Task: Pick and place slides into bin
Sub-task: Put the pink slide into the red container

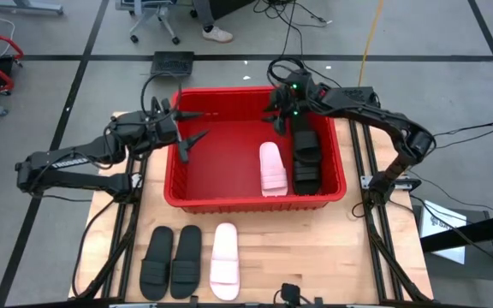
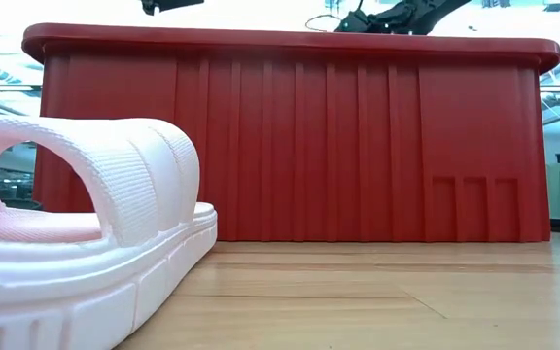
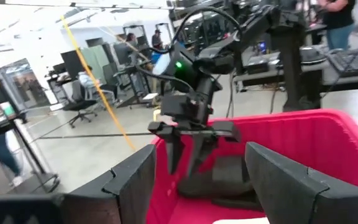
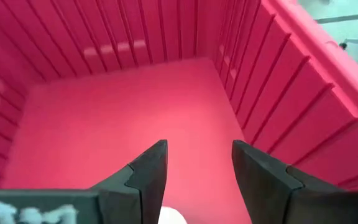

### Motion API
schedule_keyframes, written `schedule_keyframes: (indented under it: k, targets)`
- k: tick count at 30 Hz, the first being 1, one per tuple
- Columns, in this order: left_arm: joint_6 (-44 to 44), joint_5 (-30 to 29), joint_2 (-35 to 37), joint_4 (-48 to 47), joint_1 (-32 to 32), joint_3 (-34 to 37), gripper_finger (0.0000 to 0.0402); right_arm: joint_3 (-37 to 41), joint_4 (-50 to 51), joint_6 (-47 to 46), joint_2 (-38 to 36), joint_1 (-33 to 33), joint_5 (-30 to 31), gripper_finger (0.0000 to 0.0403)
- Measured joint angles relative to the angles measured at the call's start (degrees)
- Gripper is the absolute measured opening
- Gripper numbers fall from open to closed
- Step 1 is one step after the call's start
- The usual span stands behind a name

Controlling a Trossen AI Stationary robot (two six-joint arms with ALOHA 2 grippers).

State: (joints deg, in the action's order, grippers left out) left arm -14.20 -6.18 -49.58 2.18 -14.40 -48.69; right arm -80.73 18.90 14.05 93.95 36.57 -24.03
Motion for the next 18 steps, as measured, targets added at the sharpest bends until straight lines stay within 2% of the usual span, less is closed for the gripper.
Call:
schedule_keyframes:
  k: [4,11,18]
  targets:
    - [0.1,0.0,1.8,-1.8,2.7,0.0,0.0253,0.0,-1.1,-5.4,-1.8,-1.9,-0.2,0.0169]
    - [-2.4,-0.4,3.7,-3.1,10.8,0.0,0.0253,0.0,-4.1,-7.4,-3.0,-8.5,-0.6,0.0169]
    - [-3.7,-10.5,4.0,-4.0,18.5,0.0,0.0253,0.0,-7.8,-7.5,-2.9,-16.4,-3.1,0.0169]
